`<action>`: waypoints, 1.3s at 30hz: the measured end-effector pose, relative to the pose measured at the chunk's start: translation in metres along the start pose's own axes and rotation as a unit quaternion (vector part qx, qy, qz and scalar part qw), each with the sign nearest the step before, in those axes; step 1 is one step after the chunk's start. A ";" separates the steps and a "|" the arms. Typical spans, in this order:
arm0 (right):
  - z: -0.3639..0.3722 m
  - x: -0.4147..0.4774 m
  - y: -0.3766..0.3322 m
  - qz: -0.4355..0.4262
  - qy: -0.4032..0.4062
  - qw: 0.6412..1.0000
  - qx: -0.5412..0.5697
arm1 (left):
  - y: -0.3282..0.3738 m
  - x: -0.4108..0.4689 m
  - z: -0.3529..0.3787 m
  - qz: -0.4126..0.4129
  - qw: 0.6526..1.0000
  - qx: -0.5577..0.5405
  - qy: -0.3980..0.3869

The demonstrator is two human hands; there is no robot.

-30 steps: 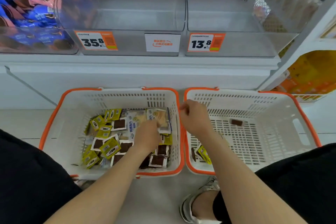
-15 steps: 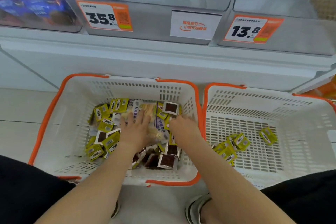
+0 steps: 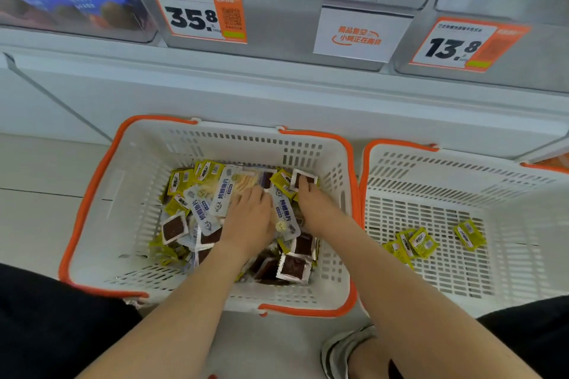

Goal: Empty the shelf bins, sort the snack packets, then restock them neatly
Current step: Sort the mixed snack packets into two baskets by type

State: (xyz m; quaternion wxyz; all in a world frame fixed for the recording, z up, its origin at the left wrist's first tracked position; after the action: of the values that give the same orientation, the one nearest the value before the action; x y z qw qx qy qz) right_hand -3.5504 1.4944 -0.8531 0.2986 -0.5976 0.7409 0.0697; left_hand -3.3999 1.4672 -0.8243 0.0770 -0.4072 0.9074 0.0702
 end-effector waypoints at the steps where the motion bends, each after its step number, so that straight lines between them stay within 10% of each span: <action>1: -0.002 0.003 0.000 -0.006 0.019 1.000 0.002 | 0.002 0.006 -0.003 0.002 0.999 -0.034 0.009; 12: 0.004 0.018 -0.003 0.015 0.058 0.997 -0.041 | 0.003 0.057 0.012 0.023 0.986 -0.013 -0.166; 23: -0.030 -0.009 -0.010 -0.028 0.087 0.994 0.062 | -0.011 0.052 0.008 -0.075 0.980 -0.180 0.027; 26: -0.056 -0.022 -0.009 -0.044 0.158 0.966 0.202 | -0.019 0.047 -0.010 -0.124 0.913 -0.380 0.077; 31: -0.123 -0.067 -0.010 -0.065 0.220 0.877 0.423 | -0.004 0.038 -0.031 -0.241 0.631 -0.737 0.017; 33: -0.135 -0.081 -0.004 -0.053 0.222 0.865 0.447 | 0.013 0.036 -0.054 -0.222 0.589 -0.777 0.005; 35: -0.140 -0.092 0.006 -0.029 0.234 0.858 0.457 | 0.028 0.036 -0.073 -0.196 0.606 -0.770 0.024; 39: -0.141 -0.115 0.033 0.002 0.177 0.839 0.515 | 0.067 0.035 -0.103 -0.138 0.757 -0.638 0.011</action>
State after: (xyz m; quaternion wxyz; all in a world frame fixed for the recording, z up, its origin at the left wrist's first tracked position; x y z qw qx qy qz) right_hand -3.6196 1.5356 -0.6869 0.4272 -0.3578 0.7115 -0.4281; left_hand -3.4817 1.4662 -0.7257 -0.2017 -0.4837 0.5870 0.6170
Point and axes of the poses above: each hand's wrist, its own x-axis towards the middle knuckle, its own z-axis out of the palm, y = z × x, the point moved 6 cm from there along x, towards the middle knuckle, and after that the axes turned 7 degrees about x, right-handed, at the moved point
